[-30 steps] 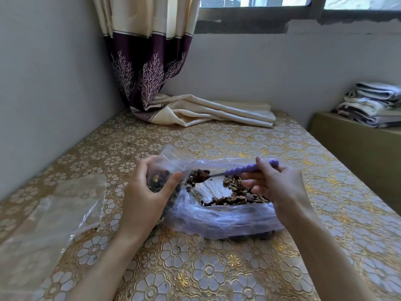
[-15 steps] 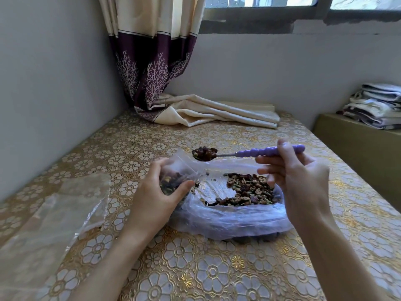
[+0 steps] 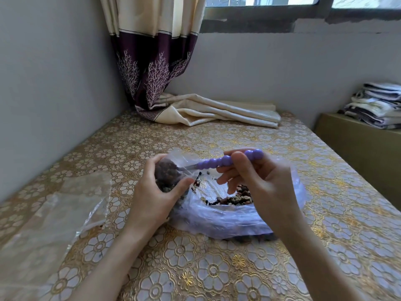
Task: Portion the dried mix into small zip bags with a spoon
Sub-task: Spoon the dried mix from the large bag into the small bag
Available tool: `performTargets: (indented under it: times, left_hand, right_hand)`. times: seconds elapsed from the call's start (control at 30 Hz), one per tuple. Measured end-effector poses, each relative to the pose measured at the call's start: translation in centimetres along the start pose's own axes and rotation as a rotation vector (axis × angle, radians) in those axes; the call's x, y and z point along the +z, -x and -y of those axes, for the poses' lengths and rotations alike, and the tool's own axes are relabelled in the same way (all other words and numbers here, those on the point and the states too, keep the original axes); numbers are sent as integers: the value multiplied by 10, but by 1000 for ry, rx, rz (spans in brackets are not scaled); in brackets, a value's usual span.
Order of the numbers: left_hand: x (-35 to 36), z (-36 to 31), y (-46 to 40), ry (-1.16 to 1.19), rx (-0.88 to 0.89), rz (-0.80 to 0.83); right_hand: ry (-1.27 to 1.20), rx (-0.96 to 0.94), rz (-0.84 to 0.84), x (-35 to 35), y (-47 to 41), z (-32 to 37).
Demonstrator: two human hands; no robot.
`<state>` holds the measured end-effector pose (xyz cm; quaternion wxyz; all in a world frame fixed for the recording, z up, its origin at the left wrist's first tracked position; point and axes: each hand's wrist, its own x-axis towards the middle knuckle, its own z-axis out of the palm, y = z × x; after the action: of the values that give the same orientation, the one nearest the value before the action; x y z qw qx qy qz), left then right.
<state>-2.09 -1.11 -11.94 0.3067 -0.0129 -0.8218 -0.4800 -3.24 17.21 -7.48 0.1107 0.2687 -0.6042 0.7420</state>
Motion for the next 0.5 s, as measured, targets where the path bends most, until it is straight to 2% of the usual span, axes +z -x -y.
performTargets:
  times: [0.17,0.33,0.4,0.5]
  left_hand:
    - [0,-1,0,6,-14,-5]
    - [1,-2,1,28,-37,-12]
    - [0,0,1,7,-36,-9]
    - [0,0,0,-25,-19,-16]
  right_hand:
    - [39,-34,40,-8,0,1]
    - [64,-69,-6,-18,-3,4]
    - [54,-93,-62,-23,-5,5]
    - [14,-94,-233,-33,-10,2]
